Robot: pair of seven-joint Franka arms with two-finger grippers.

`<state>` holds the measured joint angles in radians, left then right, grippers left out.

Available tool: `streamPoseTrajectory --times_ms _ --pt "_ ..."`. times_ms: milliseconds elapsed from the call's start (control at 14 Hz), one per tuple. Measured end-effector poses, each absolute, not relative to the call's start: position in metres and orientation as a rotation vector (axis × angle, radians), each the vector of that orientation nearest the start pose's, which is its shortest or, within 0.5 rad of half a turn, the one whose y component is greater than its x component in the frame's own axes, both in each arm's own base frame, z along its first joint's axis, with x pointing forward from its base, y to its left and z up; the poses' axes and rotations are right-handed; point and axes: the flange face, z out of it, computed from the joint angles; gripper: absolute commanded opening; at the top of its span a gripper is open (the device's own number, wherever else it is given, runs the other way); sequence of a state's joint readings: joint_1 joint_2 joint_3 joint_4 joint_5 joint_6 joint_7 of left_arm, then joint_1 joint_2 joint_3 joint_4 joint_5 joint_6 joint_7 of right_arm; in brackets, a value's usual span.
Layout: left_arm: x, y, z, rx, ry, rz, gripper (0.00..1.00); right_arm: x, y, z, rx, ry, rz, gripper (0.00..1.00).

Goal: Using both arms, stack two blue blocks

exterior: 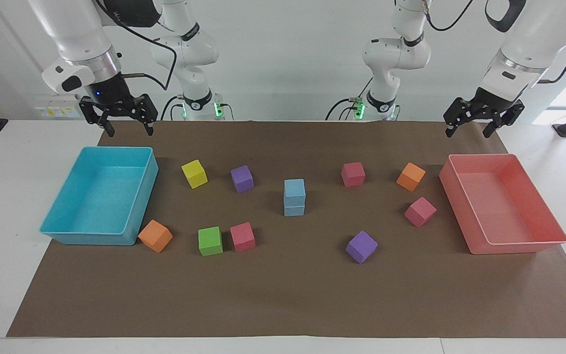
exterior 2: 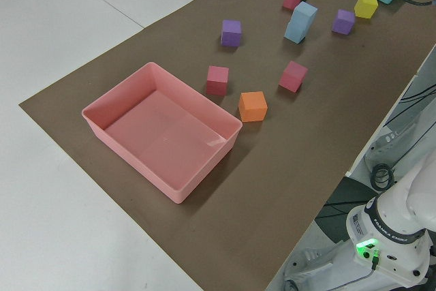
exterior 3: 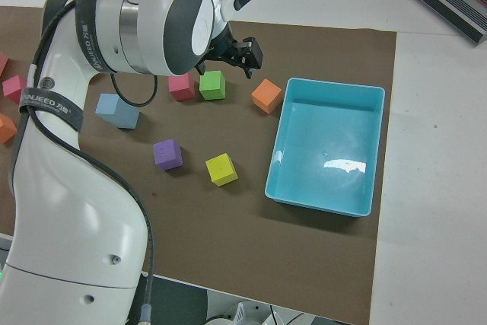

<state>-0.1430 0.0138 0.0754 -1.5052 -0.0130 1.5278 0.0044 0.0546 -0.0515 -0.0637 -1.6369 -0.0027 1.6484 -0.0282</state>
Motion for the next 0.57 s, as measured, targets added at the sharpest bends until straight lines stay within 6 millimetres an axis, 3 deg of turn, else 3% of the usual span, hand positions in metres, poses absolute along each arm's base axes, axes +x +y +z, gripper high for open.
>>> streamPoseTrajectory --times_ms 287,573 --pt "0.545 -0.037 0.638 -3.153 0.11 0.017 1.0 0.545 -0.012 0.63 -3.147 -0.016 -0.102 1.0" --pt "0.541 -0.036 0.638 -3.154 0.11 0.019 1.0 0.521 -0.012 0.645 -3.145 -0.014 -0.01 1.0"
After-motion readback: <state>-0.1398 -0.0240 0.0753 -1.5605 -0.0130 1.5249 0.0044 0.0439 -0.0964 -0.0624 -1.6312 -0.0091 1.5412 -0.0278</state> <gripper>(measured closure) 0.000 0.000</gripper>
